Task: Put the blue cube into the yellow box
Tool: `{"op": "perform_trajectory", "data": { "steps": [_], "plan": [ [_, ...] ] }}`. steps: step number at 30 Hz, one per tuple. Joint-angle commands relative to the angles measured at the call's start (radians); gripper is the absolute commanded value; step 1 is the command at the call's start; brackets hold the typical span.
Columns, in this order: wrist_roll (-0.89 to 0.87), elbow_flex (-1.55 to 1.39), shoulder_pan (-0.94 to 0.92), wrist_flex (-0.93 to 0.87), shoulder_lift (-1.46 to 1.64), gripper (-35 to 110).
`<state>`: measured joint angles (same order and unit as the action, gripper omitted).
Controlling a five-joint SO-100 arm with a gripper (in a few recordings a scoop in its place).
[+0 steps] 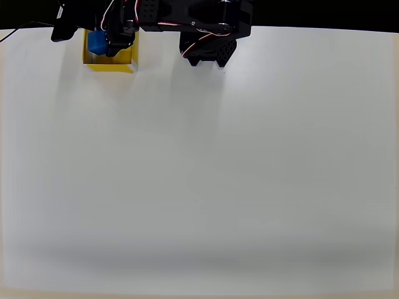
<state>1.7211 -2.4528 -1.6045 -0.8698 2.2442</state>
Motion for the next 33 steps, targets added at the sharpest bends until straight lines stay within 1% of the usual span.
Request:
{"op": "perform_trajectory", "data": {
  "steps": [1,7,10,15,17,19,23,26,28,30,33],
  "plan": [
    [0.015,-0.011,-0.021,0.054,0.109,19],
    [0.012,-0.077,-0.021,0.098,0.140,31],
    [-0.008,-0.095,-0.020,0.124,0.150,41],
    [0.011,-0.098,-0.014,0.126,0.172,44],
    [0.037,-0.091,-0.011,0.127,0.186,42],
    [0.066,-0.057,-0.003,0.089,0.198,40],
    [0.084,0.115,0.057,-0.124,0.209,33],
    [0.069,0.276,0.155,-0.333,0.207,25],
    [0.057,0.337,0.235,-0.420,0.221,21],
    [0.040,0.364,0.319,-0.463,0.238,16],
    [0.020,0.360,0.442,-0.471,0.270,11]
  ]
}}
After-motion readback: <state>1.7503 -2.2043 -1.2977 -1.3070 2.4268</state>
